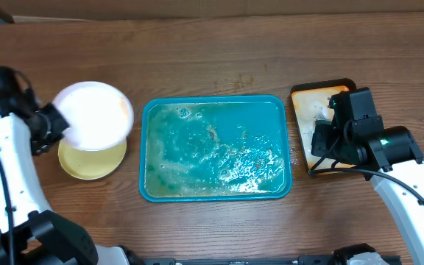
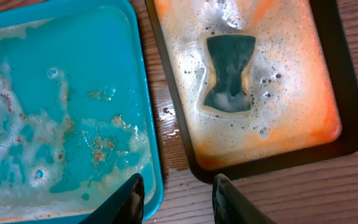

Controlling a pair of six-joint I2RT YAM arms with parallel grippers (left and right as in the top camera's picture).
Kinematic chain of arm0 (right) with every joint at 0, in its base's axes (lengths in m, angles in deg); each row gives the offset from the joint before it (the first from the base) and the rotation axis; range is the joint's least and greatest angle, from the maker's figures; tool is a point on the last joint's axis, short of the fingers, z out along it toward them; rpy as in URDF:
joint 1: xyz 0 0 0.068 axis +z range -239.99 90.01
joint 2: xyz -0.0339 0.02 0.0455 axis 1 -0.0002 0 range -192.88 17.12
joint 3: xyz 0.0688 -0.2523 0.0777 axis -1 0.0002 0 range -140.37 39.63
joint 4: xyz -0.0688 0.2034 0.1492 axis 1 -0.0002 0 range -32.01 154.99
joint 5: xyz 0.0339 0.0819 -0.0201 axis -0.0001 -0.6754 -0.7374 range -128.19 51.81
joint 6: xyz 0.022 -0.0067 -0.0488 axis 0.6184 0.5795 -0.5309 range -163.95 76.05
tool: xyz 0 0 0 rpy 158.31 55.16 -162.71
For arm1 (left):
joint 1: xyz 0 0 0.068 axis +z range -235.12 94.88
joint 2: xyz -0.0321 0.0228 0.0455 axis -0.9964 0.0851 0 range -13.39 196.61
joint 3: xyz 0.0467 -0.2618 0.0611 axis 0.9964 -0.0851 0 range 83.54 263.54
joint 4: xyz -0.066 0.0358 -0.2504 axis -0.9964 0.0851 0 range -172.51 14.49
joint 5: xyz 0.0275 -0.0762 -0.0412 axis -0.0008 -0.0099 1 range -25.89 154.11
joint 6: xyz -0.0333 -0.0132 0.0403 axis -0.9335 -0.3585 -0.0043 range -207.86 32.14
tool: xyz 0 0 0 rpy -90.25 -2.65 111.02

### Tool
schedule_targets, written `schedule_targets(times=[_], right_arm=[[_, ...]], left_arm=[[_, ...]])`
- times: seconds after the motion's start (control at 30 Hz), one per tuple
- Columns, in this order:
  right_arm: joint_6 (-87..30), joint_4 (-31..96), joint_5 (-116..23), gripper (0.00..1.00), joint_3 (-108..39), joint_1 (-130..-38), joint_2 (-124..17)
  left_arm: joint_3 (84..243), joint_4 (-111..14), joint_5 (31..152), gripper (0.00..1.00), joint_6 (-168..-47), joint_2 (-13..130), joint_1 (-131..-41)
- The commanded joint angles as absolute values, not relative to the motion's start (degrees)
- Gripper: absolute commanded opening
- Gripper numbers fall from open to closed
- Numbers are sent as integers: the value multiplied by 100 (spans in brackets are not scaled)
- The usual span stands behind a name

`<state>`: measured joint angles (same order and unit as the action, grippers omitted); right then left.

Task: Clean dirty plates on tray and stack at the side
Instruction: 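Carry the white plate left and stack it on the yellow plate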

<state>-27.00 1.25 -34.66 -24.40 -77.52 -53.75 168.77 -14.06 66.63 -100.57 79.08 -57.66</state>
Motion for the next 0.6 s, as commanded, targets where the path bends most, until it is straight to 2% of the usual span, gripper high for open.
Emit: schedule_targets(times=[0.0, 0.5, 0.57], right_arm=[[-2632, 164, -3374, 38, -2416, -7719, -5310], [-2632, 147, -3372, 38, -2416, -7719, -5310], [-2634, 160, -3374, 38, -2416, -7719, -5310]], left_arm=[[16951, -1599, 6154, 4, -10186, 7939, -5431], [16951, -1511, 5621, 4, -10249, 9158, -5363], [16951, -1452, 5621, 11, -10249, 9309, -5363]])
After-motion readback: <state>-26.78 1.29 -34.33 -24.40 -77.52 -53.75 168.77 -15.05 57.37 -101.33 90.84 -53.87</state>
